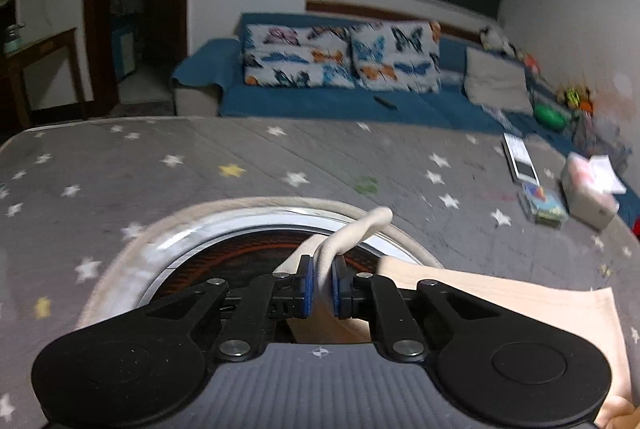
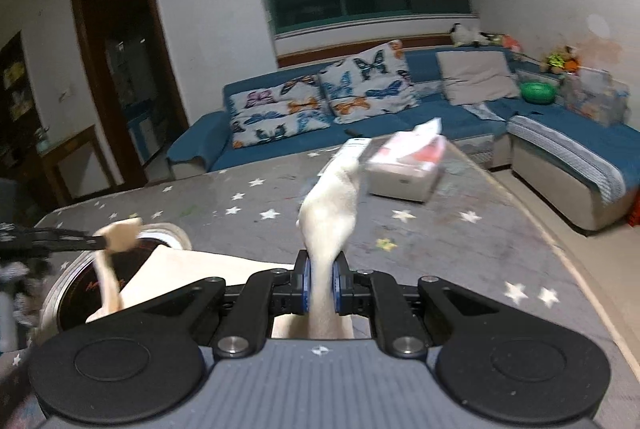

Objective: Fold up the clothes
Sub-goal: 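Lift the sweatshirt with both grippers and shake it open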

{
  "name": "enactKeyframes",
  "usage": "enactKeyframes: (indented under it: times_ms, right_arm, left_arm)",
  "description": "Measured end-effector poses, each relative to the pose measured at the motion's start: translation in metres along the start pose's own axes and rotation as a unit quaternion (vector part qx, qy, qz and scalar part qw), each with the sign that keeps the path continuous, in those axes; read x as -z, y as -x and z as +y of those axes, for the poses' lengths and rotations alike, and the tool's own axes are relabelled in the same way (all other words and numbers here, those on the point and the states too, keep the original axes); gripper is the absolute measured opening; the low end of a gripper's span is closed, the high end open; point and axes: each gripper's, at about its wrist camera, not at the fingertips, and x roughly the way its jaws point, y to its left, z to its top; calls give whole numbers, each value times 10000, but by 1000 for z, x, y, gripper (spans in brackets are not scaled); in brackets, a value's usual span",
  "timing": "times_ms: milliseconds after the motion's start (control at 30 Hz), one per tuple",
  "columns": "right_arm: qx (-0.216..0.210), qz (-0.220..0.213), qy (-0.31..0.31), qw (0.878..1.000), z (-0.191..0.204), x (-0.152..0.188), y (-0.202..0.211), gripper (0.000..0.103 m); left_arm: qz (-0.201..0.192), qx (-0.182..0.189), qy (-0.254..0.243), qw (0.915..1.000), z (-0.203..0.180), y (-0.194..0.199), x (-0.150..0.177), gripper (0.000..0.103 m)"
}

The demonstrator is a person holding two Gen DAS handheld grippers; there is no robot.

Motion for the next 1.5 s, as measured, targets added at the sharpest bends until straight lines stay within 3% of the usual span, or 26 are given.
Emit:
enactKeyframes:
  times_ms: [300,533,633,767,1000,1100,1133,1167,1200,1500]
  right_arm:
    - [313,-60,-323,9990,-33,21,35,10]
    - [356,270,-562,9974,-43,45,30,12]
    - [323,409,-619,9967,-41,51,21,12]
    - [257,525,-450,9973,-31,51,5,29]
    - [465,864,15,9952,-15,51,-42,31]
    - [619,1008,155,9929,-13,54,-60,27]
    - [648,1016,207,9925,-13,55,-62,22]
    - [659,1006,255,9924,-13,55,-62,9]
    - [623,948,273,9932,-14,55,-58,7]
    - [347,164,-197,9991,-40,41,12,4]
  left_arm:
    - [-429,-263,664,9965,73,86,30,10]
    - [-368,-536,987,9930,107,127,73,10]
    - [-257,-590,1105,9918,113,131,87,10]
    - [-112,-655,1221,9903,116,126,95,10]
    - [-91,-708,1230,9898,117,120,100,10]
    - [-99,-741,1257,9893,120,120,100,10]
    - [-114,-752,1272,9890,121,121,100,10]
    - [-130,-764,1286,9887,123,122,100,10]
    - [-148,-777,1304,9883,124,124,99,10]
    - [-230,-804,1340,9874,128,150,107,9]
